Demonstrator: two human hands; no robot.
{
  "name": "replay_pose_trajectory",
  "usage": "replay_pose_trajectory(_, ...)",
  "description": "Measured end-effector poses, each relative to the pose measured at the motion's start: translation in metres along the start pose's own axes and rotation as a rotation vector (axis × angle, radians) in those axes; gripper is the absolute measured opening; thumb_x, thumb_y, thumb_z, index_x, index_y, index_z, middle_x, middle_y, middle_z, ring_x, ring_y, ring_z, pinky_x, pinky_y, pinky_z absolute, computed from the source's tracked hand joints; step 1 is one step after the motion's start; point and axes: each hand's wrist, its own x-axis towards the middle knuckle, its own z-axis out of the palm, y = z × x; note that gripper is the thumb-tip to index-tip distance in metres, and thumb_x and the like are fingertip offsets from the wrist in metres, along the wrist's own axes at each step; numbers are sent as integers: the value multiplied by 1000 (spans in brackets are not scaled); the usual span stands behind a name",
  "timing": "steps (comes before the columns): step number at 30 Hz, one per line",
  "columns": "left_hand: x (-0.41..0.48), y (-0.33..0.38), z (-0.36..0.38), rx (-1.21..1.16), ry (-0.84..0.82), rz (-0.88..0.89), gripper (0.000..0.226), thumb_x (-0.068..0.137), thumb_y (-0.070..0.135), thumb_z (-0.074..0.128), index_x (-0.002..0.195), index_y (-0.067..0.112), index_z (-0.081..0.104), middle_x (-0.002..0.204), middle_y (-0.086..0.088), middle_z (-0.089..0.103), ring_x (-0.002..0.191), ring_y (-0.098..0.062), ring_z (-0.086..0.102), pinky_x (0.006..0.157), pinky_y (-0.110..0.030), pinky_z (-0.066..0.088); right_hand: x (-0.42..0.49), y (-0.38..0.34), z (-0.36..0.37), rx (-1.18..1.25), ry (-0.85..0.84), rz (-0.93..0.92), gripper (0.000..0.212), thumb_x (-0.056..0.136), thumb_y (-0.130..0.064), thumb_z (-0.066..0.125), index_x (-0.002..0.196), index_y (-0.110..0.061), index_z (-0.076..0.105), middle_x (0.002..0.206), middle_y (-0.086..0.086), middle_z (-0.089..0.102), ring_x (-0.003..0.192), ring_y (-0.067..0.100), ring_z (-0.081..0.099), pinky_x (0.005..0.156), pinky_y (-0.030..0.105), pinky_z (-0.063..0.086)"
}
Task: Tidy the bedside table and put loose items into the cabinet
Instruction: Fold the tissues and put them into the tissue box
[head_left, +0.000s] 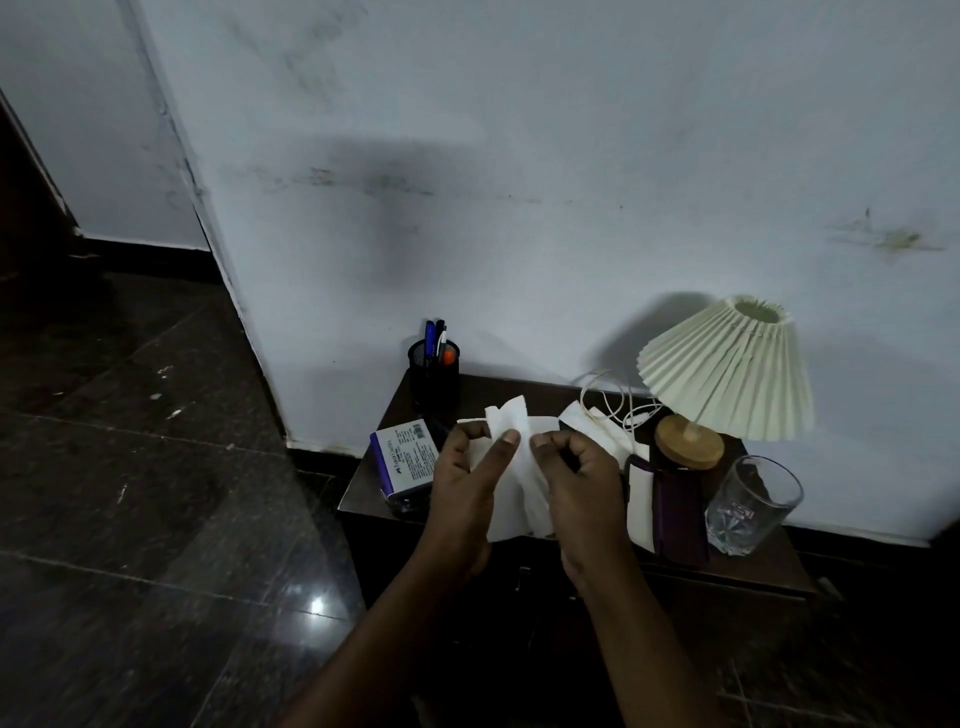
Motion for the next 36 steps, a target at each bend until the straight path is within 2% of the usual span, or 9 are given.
replay_pose_trajectory(7,9,3,-7,-223,128,-131,14,93,19,69,106,23,76,103,-6,79,95,-31,72,65,-42,62,5,9,-7,247,112,108,15,101,-20,65,89,-18,72,82,-15,76,80,3,66,68,17,53)
replay_pose_trajectory(11,11,11,-13,-214,131,-235,10,88,28,69,91,29,79,105,-9,78,97,-34,71,69,-47,61,9,15,-12,214,134,187,17,100,-27,66,89,-18,75,85,-10,74,85,10,66,72,25,49)
replay_pose_trajectory(15,11,19,-18,-139,94,-233,42,77,34,69,116,20,72,121,-18,72,103,-38,68,69,-45,60,10,15,-17,244,16,95,35,98,-51,63,81,-23,75,80,-11,74,75,10,69,67,27,54)
replay_pose_trajectory(19,10,28,-19,-52,43,-115,52,71,37,65,119,18,71,120,-14,74,106,-37,67,78,-47,58,13,17,-23,45,-56,-129,43,88,-46,73,64,-20,49,60,-15,38,59,6,35,61,32,34)
replay_pose_trajectory(24,11,29,-23,-51,-20,-113,40,76,32,68,115,21,71,109,-10,77,93,-33,70,69,-43,61,16,15,-22,93,53,-136,26,90,-34,78,91,-10,70,94,5,70,93,20,65,91,46,50)
replay_pose_trajectory(28,10,29,-21,-38,-4,-89,23,92,21,65,115,21,69,109,-10,76,92,-32,70,66,-42,61,14,13,-23,176,-9,-82,49,83,-48,74,87,0,63,79,17,58,76,21,49,74,39,41)
replay_pose_trajectory(31,10,31,-20,-15,10,-114,28,98,20,59,126,16,65,123,-18,70,106,-41,64,83,-55,57,11,15,-23,218,-21,-41,27,89,-32,79,84,-10,64,76,5,53,73,19,47,72,37,40)
replay_pose_trajectory(33,9,33,-19,-7,26,-125,27,99,21,58,125,17,65,120,-15,70,106,-40,64,85,-55,57,9,13,-23,311,-34,72,18,85,-28,84,95,-27,69,90,4,69,84,20,64,79,40,53)
replay_pose_trajectory(36,9,36,-20,-35,17,-139,26,99,22,57,123,18,67,117,-14,72,98,-35,67,71,-45,60,10,10,-30,581,-264,350,42,80,-31,85,119,-21,71,117,11,77,104,32,76,81,51,62)
